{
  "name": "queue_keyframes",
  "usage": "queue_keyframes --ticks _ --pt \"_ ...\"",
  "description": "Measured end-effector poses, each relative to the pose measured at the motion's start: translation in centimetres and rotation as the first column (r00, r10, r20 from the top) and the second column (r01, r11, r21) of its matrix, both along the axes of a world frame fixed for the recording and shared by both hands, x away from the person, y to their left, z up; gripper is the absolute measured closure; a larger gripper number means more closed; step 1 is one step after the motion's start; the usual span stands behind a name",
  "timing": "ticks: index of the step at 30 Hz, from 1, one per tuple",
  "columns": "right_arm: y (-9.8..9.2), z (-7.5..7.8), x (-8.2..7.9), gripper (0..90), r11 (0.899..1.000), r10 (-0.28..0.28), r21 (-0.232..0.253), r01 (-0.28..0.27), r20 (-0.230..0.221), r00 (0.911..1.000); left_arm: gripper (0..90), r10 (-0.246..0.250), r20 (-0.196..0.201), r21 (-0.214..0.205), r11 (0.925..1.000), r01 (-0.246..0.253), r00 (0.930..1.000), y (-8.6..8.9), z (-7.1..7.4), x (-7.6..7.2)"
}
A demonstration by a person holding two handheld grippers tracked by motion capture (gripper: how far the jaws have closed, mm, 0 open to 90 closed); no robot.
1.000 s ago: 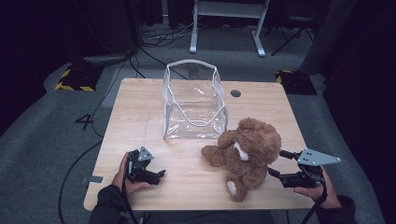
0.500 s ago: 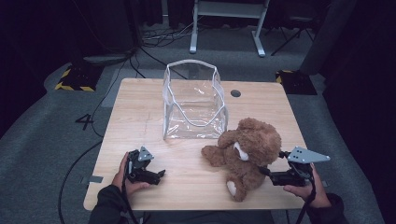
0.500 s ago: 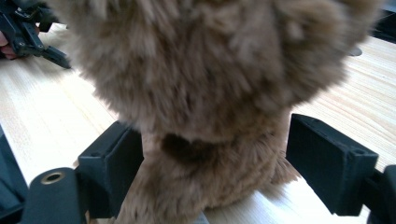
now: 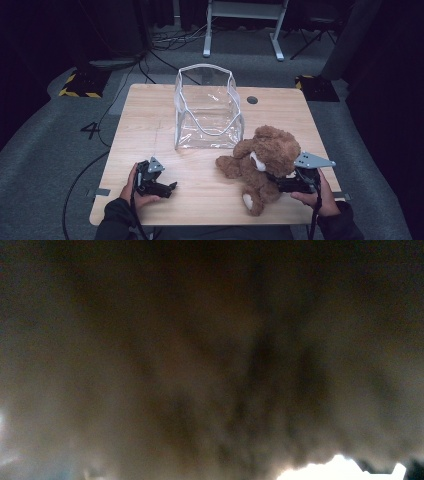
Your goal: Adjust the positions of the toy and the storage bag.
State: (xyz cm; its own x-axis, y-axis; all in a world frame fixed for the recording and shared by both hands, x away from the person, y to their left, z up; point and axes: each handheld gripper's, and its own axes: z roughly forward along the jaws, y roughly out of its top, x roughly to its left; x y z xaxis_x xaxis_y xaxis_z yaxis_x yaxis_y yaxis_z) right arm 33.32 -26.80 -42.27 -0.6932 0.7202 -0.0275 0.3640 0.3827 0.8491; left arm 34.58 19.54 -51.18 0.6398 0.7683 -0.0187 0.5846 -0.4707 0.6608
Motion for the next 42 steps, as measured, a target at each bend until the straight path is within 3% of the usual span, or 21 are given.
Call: queue_keyframes --ticks 4,6,12,15,21,27,29,31,36,42 --pt "0.4 -0.2 0.5 16.2 0.999 -0.049 0.006 0.049 -0.002 0.9988 0.4 0.0 0.001 0.001 1.0 0.0 1.0 0.0 0.0 0.0" --pt "0.7 -0.4 0.9 16.1 0.998 -0.067 0.009 0.068 -0.029 0.9973 0.4 0.002 0.0 0.0 1.0 -0.002 1.0 0.0 0.0 0.0" --pt "1.0 -0.9 1.6 16.7 0.998 -0.065 0.023 0.066 -0.052 0.9965 0.5 0.002 0.0 -0.001 1.0 -0.002 1.0 0.0 0.0 0.0" --pt "1.0 -1.1 1.7 26.1 0.998 -0.057 0.02 0.058 -0.046 0.9973 0.5 0.005 0.0 0.0 1.0 -0.005 1.0 0.0 0.0 0.0" --pt "1.0 -1.3 1.2 49.2 1.0 -0.005 -0.017 0.005 0.023 0.9997 5.2 0.028 0.007 -0.004 0.9996 -0.028 0.9996 0.1 0.1 -0.2" --pt "-0.3 -1.3 1.1 56.1 1.0 -0.003 0.0 0.003 0.039 0.9992 9.7 0.047 0.008 -0.004 0.9989 -0.047 0.9989 0.2 0.3 -0.3" --pt "-1.0 -1.3 1.2 57.1 1.0 -0.009 -0.002 0.009 0.045 0.999 16.4 0.061 0.014 -0.009 0.9981 -0.061 0.9981 0.4 0.4 -0.3" --pt "-1.5 -1.3 1.3 57.3 1.0 -0.023 -0.005 0.023 0.052 0.9984 15.7 0.098 0.028 0.003 0.9952 -0.098 0.9948 0.5 0.5 -0.2" --pt "-2.9 -1.2 1.6 57.3 0.999 -0.051 -0.016 0.052 0.063 0.9967 16.3 0.161 0.069 -0.04 0.9866 -0.158 0.9846 1.0 1.6 -0.2" --pt "-4.9 -1.2 2.1 57.0 0.995 -0.096 -0.014 0.098 0.067 0.9931 16.3 0.183 0.099 -0.098 0.9799 -0.174 0.978 1.2 3.3 0.1"
